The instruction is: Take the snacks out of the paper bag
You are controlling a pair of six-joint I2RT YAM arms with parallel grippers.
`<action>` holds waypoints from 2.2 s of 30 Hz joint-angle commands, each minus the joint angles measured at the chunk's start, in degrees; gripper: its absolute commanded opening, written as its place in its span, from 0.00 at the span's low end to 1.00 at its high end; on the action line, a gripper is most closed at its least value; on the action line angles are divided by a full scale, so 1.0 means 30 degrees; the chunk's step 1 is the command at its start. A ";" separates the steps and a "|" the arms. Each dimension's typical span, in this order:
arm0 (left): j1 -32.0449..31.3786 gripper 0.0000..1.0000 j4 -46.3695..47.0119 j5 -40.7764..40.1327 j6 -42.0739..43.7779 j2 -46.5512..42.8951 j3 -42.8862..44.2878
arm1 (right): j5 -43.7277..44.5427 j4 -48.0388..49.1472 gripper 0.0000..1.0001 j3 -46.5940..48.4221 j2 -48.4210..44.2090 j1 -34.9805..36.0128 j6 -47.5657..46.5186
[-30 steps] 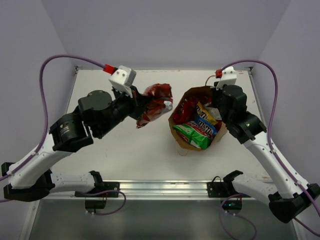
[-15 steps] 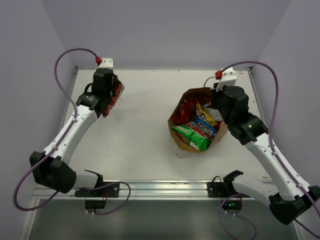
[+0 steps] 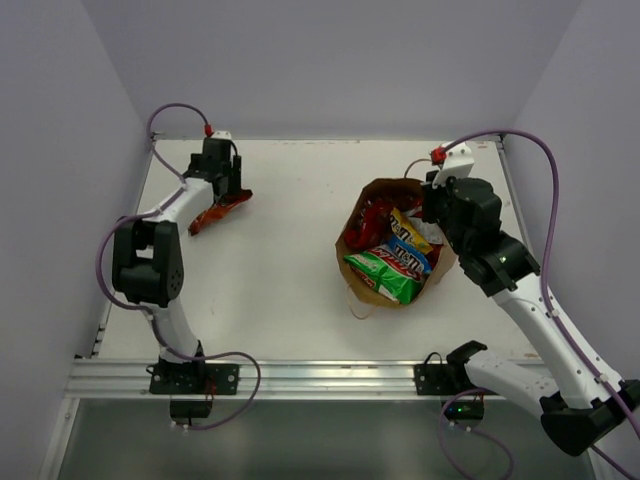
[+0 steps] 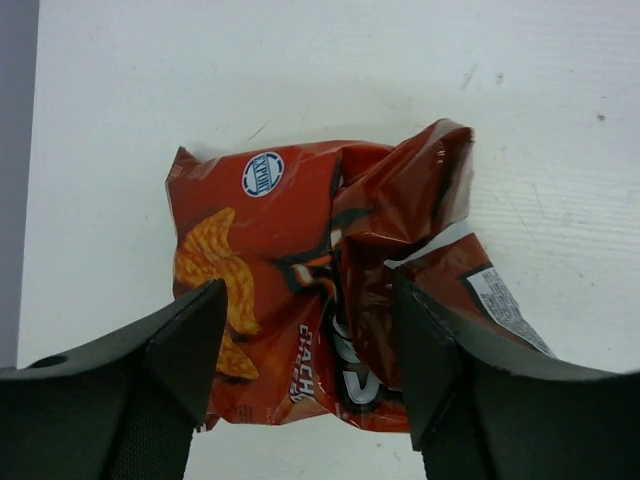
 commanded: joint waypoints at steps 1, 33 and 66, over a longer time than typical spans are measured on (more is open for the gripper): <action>-0.0068 0.81 0.0088 0.2018 -0.1507 -0.2407 0.1262 | -0.0665 0.0183 0.00 0.0197 -0.0104 -0.0070 -0.0076; -1.8556 0.68 0.0407 -0.0144 -0.9920 -0.3037 0.4717 | -0.0489 0.0242 0.00 -0.0066 -0.0922 -0.0070 0.0269; -1.6974 0.06 -0.3483 0.2931 -0.8957 -0.9502 0.4102 | 0.0448 0.0564 0.00 -0.1472 -0.1539 -0.0070 -0.0076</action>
